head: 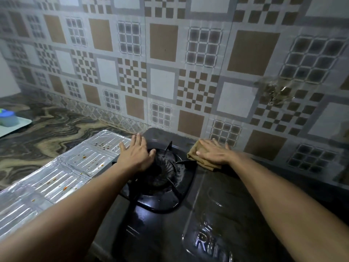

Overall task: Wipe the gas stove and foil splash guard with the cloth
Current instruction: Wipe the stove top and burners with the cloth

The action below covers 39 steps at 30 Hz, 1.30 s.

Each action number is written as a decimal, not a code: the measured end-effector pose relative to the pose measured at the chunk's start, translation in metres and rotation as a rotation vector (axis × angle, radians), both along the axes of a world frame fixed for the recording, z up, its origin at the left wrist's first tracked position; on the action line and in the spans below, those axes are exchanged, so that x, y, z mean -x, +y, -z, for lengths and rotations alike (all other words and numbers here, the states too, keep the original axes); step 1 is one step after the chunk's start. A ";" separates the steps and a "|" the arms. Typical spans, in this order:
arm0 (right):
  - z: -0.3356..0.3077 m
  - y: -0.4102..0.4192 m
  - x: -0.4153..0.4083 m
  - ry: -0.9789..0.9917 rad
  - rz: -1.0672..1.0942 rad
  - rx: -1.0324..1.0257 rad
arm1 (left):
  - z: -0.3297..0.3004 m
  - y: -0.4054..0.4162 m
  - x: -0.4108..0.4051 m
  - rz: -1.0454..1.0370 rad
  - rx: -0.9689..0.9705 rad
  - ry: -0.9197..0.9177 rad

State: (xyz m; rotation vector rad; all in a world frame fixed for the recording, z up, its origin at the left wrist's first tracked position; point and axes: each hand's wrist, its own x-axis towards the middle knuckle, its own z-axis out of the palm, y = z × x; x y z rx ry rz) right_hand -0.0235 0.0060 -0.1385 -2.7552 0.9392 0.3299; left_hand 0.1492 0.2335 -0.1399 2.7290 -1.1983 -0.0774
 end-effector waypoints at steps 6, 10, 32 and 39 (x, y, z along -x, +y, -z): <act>0.002 0.000 -0.041 0.008 -0.098 -0.016 | -0.004 0.007 -0.012 0.073 0.032 -0.067; 0.001 0.000 -0.076 -0.003 -0.171 -0.072 | 0.001 0.006 -0.015 -0.050 0.181 0.080; -0.013 0.036 -0.222 0.131 -0.483 -0.024 | 0.003 -0.002 -0.021 -0.155 0.167 0.121; -0.005 0.052 -0.231 0.158 -0.570 -0.009 | 0.002 0.001 -0.018 -0.244 0.140 0.101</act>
